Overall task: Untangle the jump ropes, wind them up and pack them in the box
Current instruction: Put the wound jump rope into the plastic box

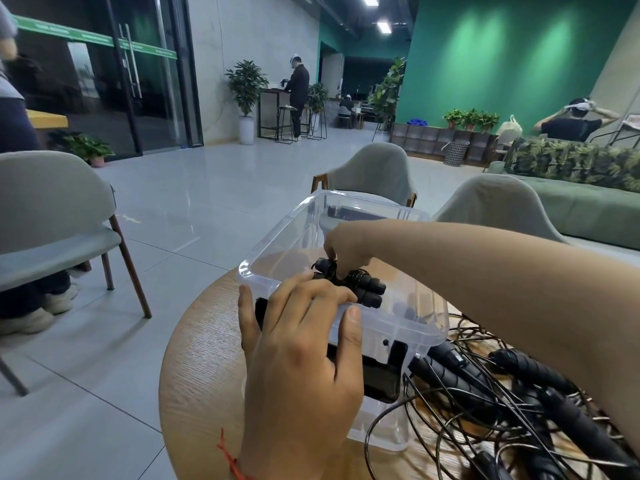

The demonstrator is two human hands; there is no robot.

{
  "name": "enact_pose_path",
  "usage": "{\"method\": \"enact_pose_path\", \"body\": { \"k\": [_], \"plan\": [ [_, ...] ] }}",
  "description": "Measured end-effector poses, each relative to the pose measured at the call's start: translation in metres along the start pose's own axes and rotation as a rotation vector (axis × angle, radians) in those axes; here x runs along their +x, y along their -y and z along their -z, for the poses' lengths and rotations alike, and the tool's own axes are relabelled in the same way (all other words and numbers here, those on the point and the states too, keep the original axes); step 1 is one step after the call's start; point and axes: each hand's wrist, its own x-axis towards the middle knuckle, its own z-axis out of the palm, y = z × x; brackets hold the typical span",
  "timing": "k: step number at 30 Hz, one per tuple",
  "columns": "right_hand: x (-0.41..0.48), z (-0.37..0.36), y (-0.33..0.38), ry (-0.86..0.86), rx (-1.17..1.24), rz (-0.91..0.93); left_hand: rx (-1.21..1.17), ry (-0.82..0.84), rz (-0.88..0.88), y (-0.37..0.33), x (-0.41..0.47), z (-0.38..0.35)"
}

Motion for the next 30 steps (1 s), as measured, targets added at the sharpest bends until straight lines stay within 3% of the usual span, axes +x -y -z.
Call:
{"method": "enact_pose_path", "body": {
  "k": [4, 16, 21, 30],
  "plan": [
    [-0.008, 0.001, -0.009, -0.145, -0.096, 0.003, -0.006, -0.004, -0.003, -0.002, 0.0, 0.0],
    [-0.01, 0.002, -0.009, -0.117, -0.106, -0.021, -0.003, -0.002, 0.006, -0.004, 0.0, 0.001],
    [-0.021, 0.017, -0.014, -0.124, -0.063, -0.034, -0.013, 0.007, 0.029, -0.004, 0.0, 0.001],
    [-0.107, 0.037, -0.044, -0.314, 0.095, -0.003, -0.023, 0.032, -0.008, -0.027, -0.002, 0.004]
  ]
}}
